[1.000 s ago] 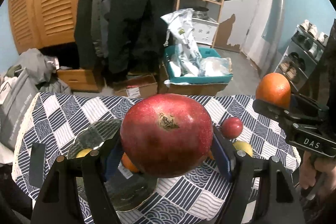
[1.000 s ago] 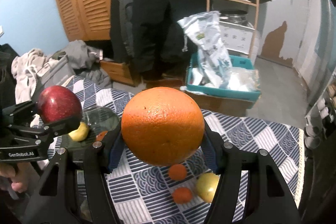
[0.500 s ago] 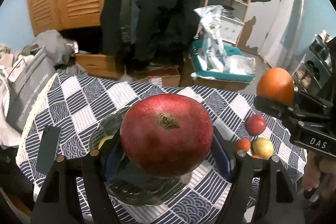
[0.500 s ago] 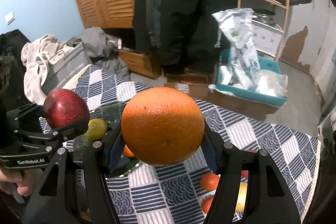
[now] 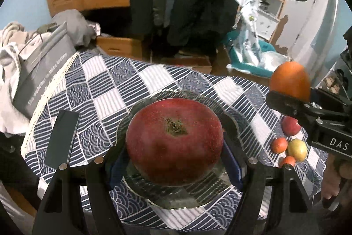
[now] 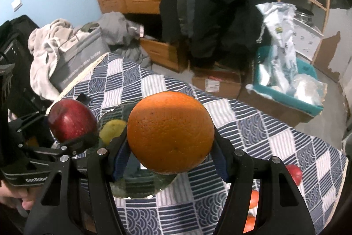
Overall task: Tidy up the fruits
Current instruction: 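Lift and carry the red apple and orange in both grippers toward the glass plate, then lower the apple and orange onto the glass plate and open both grippers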
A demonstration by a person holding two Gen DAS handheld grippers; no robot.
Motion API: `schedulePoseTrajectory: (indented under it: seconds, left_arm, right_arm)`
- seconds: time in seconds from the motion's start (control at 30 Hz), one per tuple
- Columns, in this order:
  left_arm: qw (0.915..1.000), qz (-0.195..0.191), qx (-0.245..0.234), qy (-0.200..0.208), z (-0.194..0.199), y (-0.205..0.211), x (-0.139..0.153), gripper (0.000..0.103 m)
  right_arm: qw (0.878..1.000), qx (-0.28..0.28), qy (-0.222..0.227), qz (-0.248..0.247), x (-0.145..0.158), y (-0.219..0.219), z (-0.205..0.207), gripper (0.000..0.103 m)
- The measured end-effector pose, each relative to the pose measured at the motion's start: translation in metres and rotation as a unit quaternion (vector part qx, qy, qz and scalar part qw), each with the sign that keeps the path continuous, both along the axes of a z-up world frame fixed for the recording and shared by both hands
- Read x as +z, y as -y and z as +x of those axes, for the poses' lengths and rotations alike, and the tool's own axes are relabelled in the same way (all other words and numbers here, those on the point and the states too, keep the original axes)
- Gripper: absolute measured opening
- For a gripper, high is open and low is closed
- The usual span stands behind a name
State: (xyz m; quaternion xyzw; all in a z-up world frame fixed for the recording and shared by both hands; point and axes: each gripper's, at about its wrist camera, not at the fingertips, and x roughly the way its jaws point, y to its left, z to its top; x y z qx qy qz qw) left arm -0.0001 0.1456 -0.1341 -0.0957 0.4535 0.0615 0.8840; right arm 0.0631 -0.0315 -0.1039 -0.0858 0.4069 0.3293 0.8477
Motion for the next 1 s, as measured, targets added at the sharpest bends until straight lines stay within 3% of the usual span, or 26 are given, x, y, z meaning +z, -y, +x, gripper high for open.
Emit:
schedulePoseTrajectory:
  seconds: [0.43, 1.0]
  left_arm:
    - [0.9976, -0.007, 0.036, -0.06, -0.002, -0.024, -0.048, 0.077]
    - [0.9893, -0.026, 0.063, -0.129, 0.005, -0.031, -0.096, 0.077]
  right_arm:
    - [0.998, 0.026, -0.039, -0.034, -0.051, -0.047, 0.012, 0.065]
    - [0.995, 0.036, -0.078, -0.054, -0.093, -0.061, 0.025, 0.065]
